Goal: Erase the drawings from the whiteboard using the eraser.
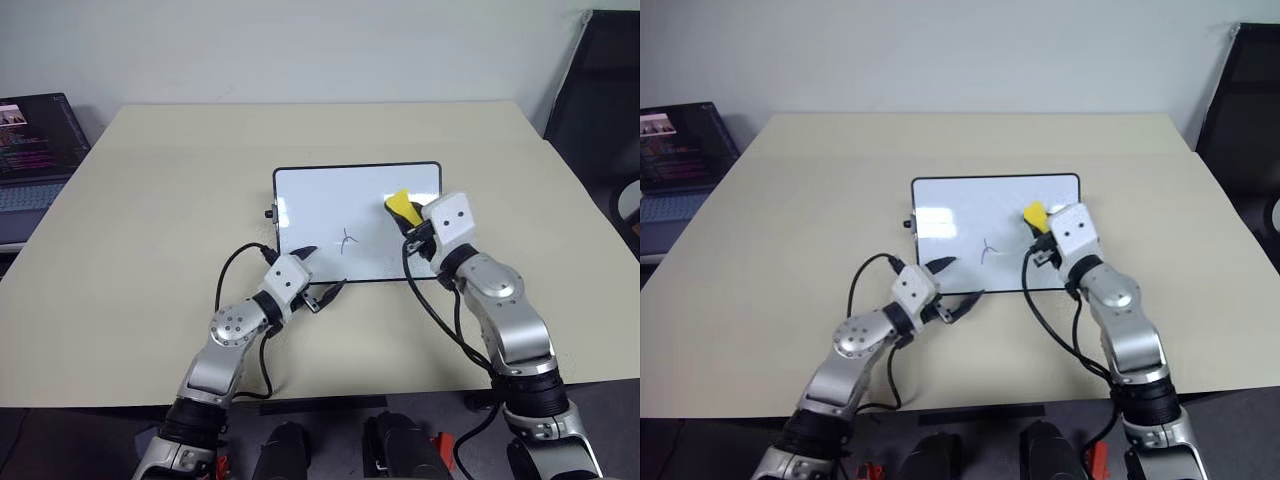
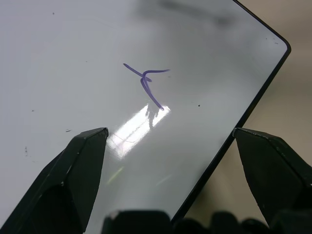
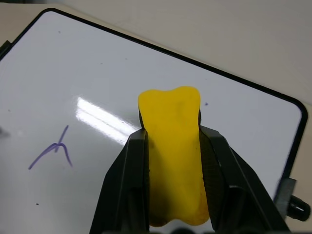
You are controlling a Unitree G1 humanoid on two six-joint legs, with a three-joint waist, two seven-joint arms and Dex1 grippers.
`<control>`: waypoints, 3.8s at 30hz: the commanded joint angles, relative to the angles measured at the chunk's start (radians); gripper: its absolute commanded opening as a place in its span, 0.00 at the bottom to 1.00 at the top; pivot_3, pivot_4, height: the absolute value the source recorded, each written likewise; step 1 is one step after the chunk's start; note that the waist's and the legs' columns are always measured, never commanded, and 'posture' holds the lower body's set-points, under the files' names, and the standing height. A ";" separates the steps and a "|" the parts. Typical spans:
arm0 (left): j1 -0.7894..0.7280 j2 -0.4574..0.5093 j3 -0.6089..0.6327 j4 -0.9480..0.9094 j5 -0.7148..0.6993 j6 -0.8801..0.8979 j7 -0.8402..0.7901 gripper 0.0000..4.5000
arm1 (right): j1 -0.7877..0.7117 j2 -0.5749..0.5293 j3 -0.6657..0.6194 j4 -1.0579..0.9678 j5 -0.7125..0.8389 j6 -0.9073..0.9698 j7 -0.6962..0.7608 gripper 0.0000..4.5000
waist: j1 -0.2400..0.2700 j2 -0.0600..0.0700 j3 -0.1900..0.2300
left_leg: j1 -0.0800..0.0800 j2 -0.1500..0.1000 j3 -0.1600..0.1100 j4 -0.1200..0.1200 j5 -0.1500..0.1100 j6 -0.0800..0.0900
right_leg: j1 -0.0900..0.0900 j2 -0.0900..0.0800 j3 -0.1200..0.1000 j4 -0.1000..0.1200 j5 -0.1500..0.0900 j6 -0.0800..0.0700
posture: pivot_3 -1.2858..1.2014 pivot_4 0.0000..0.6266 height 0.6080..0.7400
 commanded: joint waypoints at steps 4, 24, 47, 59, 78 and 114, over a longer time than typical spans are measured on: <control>0.016 0.028 0.029 -0.050 0.002 0.004 0.025 1.00 | -0.052 0.008 0.024 0.011 -0.003 -0.059 0.008 0.24 | 0.000 0.000 0.000 | 0.000 0.000 0.000 0.000 0.000 0.000 | 0.000 0.000 0.000 0.000 0.000 0.000 | 0.52 0.24 1.00; -0.013 0.048 0.053 -0.008 -0.001 -0.005 0.035 1.00 | -0.174 0.055 0.157 0.286 -0.093 -0.043 0.020 0.24 | 0.009 0.000 0.000 | 0.001 0.001 0.000 0.001 0.000 0.000 | 0.000 0.000 0.000 0.001 0.000 0.000 | 0.52 0.24 1.00; -0.039 0.085 0.092 0.063 -0.013 -0.042 0.021 1.00 | -0.009 -0.070 0.305 0.138 -0.135 -0.007 0.194 0.24 | 0.013 0.000 -0.001 | 0.008 0.000 -0.001 0.006 0.000 0.000 | 0.009 0.000 -0.001 0.003 0.001 -0.002 | 0.52 0.24 1.00; -0.088 0.069 0.077 0.147 -0.010 -0.091 0.012 1.00 | -0.092 -0.036 0.175 0.228 -0.173 -0.061 0.007 0.24 | 0.015 0.000 -0.001 | 0.009 0.000 -0.001 0.009 0.000 0.000 | 0.011 0.001 -0.002 0.003 0.002 0.000 | 0.52 0.24 1.00; -0.130 0.052 0.072 0.186 -0.006 -0.115 0.002 1.00 | 0.011 -0.134 0.217 0.147 -0.189 -0.005 0.098 0.24 | 0.018 0.000 -0.001 | 0.009 0.000 -0.002 0.012 0.000 0.000 | 0.014 0.000 -0.002 0.001 0.003 0.002 | 0.52 0.24 1.00; -0.133 0.055 0.074 0.153 -0.009 -0.085 0.002 1.00 | -0.096 0.008 0.143 0.222 -0.166 -0.122 0.013 0.24 | -0.001 0.000 -0.001 | 0.012 0.001 0.002 0.010 0.000 0.000 | 0.014 0.002 -0.001 0.000 0.006 -0.001 | 0.52 0.24 1.00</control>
